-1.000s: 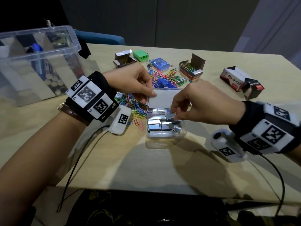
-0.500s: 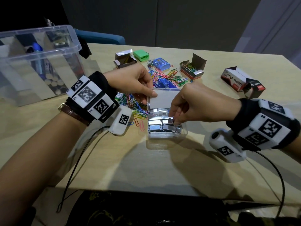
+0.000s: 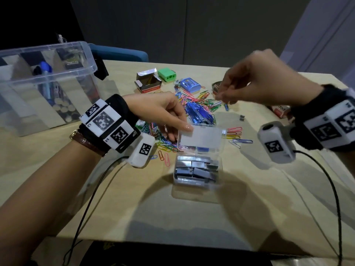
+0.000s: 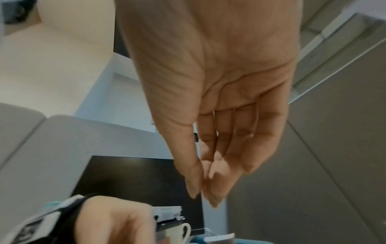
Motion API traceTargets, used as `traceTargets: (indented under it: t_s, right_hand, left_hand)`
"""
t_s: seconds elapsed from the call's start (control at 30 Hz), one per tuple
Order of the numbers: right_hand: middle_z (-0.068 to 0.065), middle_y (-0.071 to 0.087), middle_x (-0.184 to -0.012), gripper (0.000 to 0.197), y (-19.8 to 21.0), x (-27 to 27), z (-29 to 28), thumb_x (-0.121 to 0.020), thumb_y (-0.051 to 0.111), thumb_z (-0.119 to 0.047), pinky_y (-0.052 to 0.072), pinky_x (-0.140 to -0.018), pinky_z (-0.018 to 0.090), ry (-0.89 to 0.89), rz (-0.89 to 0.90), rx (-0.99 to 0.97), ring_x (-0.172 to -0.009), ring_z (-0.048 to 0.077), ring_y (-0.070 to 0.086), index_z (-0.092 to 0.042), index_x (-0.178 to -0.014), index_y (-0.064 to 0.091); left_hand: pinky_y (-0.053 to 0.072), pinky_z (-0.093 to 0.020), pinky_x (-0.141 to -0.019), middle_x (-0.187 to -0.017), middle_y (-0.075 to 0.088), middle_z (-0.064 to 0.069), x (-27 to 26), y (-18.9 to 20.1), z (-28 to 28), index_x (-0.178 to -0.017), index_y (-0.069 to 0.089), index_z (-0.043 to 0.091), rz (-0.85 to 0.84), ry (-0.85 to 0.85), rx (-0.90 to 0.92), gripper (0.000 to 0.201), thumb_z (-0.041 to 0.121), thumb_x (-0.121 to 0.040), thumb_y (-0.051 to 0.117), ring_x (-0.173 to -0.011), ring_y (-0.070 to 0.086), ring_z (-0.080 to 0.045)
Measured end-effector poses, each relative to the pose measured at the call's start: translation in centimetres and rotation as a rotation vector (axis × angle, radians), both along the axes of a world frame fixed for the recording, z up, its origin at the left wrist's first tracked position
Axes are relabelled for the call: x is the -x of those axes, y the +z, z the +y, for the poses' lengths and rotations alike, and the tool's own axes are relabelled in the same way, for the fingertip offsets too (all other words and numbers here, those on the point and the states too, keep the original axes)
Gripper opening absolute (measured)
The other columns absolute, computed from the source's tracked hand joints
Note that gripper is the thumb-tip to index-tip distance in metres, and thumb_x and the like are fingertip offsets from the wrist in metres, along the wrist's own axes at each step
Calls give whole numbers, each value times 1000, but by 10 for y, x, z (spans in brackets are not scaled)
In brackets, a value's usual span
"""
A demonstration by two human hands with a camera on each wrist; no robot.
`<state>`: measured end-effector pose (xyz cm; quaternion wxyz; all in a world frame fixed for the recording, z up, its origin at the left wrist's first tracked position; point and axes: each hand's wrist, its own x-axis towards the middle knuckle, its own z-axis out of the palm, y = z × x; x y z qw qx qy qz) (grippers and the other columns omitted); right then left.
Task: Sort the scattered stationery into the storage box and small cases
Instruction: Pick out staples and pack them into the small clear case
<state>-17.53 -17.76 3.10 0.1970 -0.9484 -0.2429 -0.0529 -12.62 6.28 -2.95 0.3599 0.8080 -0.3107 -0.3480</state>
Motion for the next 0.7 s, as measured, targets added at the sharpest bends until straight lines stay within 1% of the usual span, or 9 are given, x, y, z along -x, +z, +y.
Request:
traceTargets:
  t_s: [0.1, 0.2, 0.3, 0.4, 0.47, 0.5, 0.53, 0.6, 0.7]
  right_hand:
    - [-16, 68, -68, 9, -1, -28, -9, -81, 75, -30, 44, -60, 2, -75, 35, 87, -62, -11, 63, -21, -83, 76]
    - [-18, 64, -69, 3, -10, -56, -17, -84, 74, -25, 40, -53, 1, -133, 107, 132, -56, -14, 59, -22, -85, 75]
    - [-14, 68, -75, 6, -21, -80, -19, -85, 74, -24, 42, -59, 12, -200, 146, 157, -65, -7, 58, -23, -90, 76]
    - [-5, 73, -90, 15, -32, -98, -11, -83, 75, -17, 49, -71, 23, -205, 232, 248, -75, 4, 61, -23, -97, 76]
    - [-6, 71, -89, 21, -40, -104, -5, -83, 75, -14, 56, -79, 32, -186, 332, 255, -75, 11, 64, -20, -103, 74]
    - [-9, 69, -87, 24, -43, -105, -2, -83, 75, -13, 59, -77, 34, -167, 368, 238, -72, 11, 64, -20, -106, 73]
    - [-12, 67, -86, 26, -45, -107, 2, -83, 76, -15, 60, -72, 34, -136, 384, 226, -69, 9, 63, -22, -107, 72]
    - [-16, 65, -87, 27, -48, -110, 13, -81, 78, -25, 53, -65, 24, -48, 393, 223, -73, 3, 61, -28, -106, 71]
    - [-11, 65, -91, 36, -54, -118, 32, -75, 78, -47, 49, -75, 23, 40, 441, 245, -86, 9, 62, -32, -106, 69]
  left_hand:
    - [57, -36, -71, -87, 73, -16, -15, 10, 6, -105, 69, 2, -43, 19, -60, 60, 53, -74, 60, -78, 69, -28]
    - [58, -31, -65, -86, 73, -17, -36, 21, 9, -107, 68, 2, -77, 117, -81, 57, 51, -82, 52, -75, 70, -23]
    - [59, -33, -69, -87, 71, -15, -62, 23, 11, -106, 68, 4, -97, 211, -87, 41, 38, -91, 51, -75, 69, -19]
    - [58, -27, -68, -91, 68, -10, -90, 15, 13, -104, 68, 8, -234, 310, -210, 20, 21, -96, 55, -76, 66, -14]
    - [56, -29, -71, -92, 65, -7, -104, 10, 14, -107, 68, 7, -366, 327, -329, 18, 18, -94, 61, -78, 62, -15]
    - [56, -31, -73, -93, 64, -7, -109, 8, 13, -109, 68, 7, -404, 315, -369, 20, 17, -92, 64, -79, 60, -16]
    - [56, -31, -74, -95, 63, -8, -111, 7, 12, -110, 68, 7, -414, 293, -391, 22, 17, -90, 66, -81, 60, -17]
    - [57, -27, -69, -94, 64, -7, -113, 4, 7, -110, 67, 8, -352, 235, -395, 29, 21, -85, 72, -81, 61, -16]
    - [55, -26, -67, -85, 67, -3, -113, -3, -2, -107, 66, 10, -210, 166, -404, 38, 26, -76, 79, -77, 64, -14]
